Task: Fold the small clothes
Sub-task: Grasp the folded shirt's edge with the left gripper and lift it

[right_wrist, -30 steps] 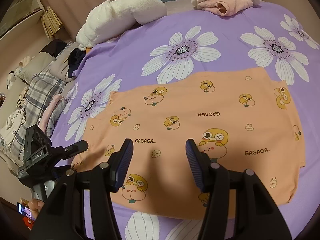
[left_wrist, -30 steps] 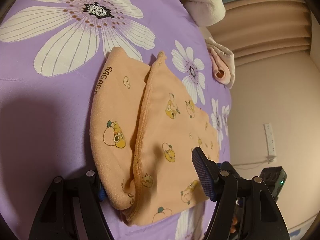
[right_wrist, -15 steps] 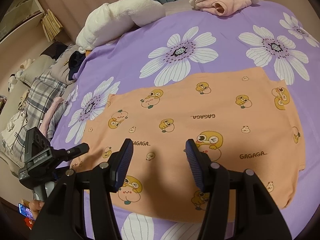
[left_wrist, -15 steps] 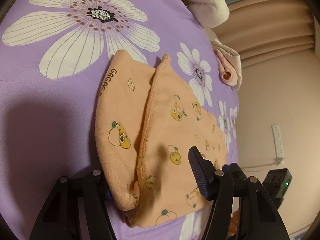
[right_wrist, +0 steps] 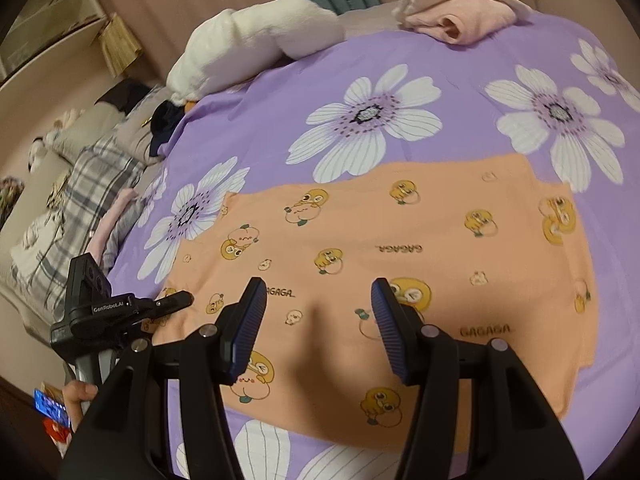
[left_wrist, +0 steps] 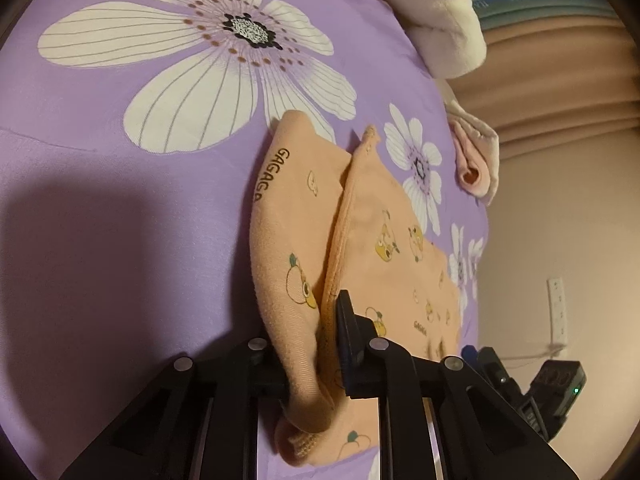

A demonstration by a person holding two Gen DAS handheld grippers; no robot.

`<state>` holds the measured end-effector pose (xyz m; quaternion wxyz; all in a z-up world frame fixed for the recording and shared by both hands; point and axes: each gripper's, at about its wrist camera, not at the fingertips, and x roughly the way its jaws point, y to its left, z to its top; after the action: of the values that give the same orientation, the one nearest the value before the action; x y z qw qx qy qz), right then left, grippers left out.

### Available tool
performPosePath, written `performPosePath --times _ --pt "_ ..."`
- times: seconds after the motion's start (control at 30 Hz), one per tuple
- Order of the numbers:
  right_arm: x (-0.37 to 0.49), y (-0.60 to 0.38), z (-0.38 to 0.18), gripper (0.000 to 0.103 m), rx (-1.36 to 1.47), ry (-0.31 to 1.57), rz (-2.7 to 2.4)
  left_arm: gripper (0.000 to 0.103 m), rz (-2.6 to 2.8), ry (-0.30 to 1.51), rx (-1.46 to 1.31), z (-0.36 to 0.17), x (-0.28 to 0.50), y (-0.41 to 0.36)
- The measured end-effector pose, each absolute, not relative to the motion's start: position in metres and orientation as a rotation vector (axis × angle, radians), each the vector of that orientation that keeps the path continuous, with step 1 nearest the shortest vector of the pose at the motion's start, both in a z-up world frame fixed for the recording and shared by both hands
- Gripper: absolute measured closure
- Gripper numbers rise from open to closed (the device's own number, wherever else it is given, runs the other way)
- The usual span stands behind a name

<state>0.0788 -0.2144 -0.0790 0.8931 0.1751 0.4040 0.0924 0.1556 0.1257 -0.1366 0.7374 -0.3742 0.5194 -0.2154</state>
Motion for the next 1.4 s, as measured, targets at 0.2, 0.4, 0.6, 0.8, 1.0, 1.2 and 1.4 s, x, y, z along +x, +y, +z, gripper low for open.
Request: performPosePath --times 0.2,0.4,0.6,0.8,1.0,1.2,1.4 --pt "0.105 -0.201 -0.085 0.050 0.274 0.884 0.213 0.092 -0.484 1.118 -0.798 -0.129 0.153 0.119" --pt "0.116 -0.203 -0.093 0.050 0.308 0.904 0.215 0.094 -0.497 1.089 -0.790 -0.115 0.153 0.119" --pt "0.131 -0.216 -0.099 0.071 0.312 0.913 0.188 0.094 -0.505 1.069 -0.691 -0.098 0.154 0.101" --pt "0.165 -0.220 -0.104 0.083 0.309 0.927 0.191 0.096 -0.520 1.069 -0.666 -0.087 0.153 0.093" --pt "0.187 -0.212 -0.125 0.089 0.266 1.035 0.187 0.096 -0.528 1.054 -0.638 -0.073 0.151 0.083" --pt "0.140 -0.204 -0.092 0.084 0.220 0.965 0.292 0.096 -0.529 1.051 -0.611 -0.066 0.150 0.074" --pt "0.102 -0.187 -0.114 0.084 0.203 1.031 0.402 0.098 -0.514 1.021 -0.573 -0.053 0.145 0.061"
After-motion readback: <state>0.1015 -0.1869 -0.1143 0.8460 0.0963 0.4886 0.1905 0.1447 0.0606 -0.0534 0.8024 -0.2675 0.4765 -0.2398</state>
